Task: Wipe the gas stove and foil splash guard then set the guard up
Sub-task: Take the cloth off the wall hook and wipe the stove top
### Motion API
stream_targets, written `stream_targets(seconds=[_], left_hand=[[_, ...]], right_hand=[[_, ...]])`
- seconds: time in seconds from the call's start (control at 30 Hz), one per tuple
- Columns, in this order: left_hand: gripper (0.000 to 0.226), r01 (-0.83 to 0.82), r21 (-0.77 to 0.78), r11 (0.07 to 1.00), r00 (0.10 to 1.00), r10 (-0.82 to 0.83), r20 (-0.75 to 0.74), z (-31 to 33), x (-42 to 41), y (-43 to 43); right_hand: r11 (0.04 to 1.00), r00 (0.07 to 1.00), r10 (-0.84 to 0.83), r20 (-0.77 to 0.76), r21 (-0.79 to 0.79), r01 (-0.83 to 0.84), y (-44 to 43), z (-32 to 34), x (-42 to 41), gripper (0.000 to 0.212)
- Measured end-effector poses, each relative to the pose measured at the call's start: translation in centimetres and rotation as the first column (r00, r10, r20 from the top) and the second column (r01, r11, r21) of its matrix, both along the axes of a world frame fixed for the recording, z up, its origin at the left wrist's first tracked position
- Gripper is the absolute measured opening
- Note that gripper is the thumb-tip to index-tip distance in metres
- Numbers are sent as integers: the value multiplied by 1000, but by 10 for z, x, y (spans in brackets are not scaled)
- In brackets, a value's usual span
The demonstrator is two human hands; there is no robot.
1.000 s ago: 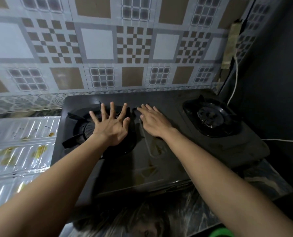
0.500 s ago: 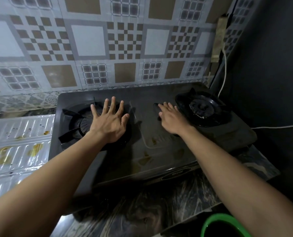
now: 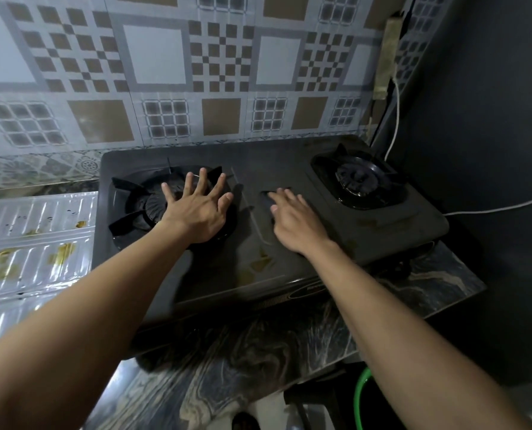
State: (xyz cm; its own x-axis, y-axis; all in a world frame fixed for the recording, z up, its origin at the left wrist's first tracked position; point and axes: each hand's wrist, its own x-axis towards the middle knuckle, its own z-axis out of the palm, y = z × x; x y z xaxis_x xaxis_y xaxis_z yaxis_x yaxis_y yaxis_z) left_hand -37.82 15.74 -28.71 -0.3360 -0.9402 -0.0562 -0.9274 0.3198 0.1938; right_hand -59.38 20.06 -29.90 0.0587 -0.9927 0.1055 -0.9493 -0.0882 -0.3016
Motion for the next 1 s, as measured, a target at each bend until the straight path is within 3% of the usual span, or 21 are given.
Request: stream_targets(seconds=[0.13,0.3,0.43,0.6,0.7,0.83,1.0], left_hand=[[62,2,-6,1000,1000,-2,-4,-1,0,-3],[63,-3,-36,999,1000,3,14,-2,-2,-2],[62,10,-94,996,999,-6,39,1,-4,4],[61,-3,-46,999,1000,5,28,1,-11,10],[60,5,-17,1000,1000,-5,24,1,-8,11],[59,4,2,1000,1000,-4,29,3,-10,11],[57,-5,2,1000,999,5,35,3,-10,11]], right_hand=[[987,988,151,15,-50,-150,41,-5,43,47],[979,979,205,1,4,-205,61,-6,37,47],[997,998,66,15,28,-67,40,0,2,47],[980,982,-187,14,73,185,31,1,-70,48],[967,965,-256,49,31,255,38,0,-61,47],[997,997,-25,70,-67,30,65,-6,9,44],[943,962,273,-9,-194,-270,106,-16,59,41]])
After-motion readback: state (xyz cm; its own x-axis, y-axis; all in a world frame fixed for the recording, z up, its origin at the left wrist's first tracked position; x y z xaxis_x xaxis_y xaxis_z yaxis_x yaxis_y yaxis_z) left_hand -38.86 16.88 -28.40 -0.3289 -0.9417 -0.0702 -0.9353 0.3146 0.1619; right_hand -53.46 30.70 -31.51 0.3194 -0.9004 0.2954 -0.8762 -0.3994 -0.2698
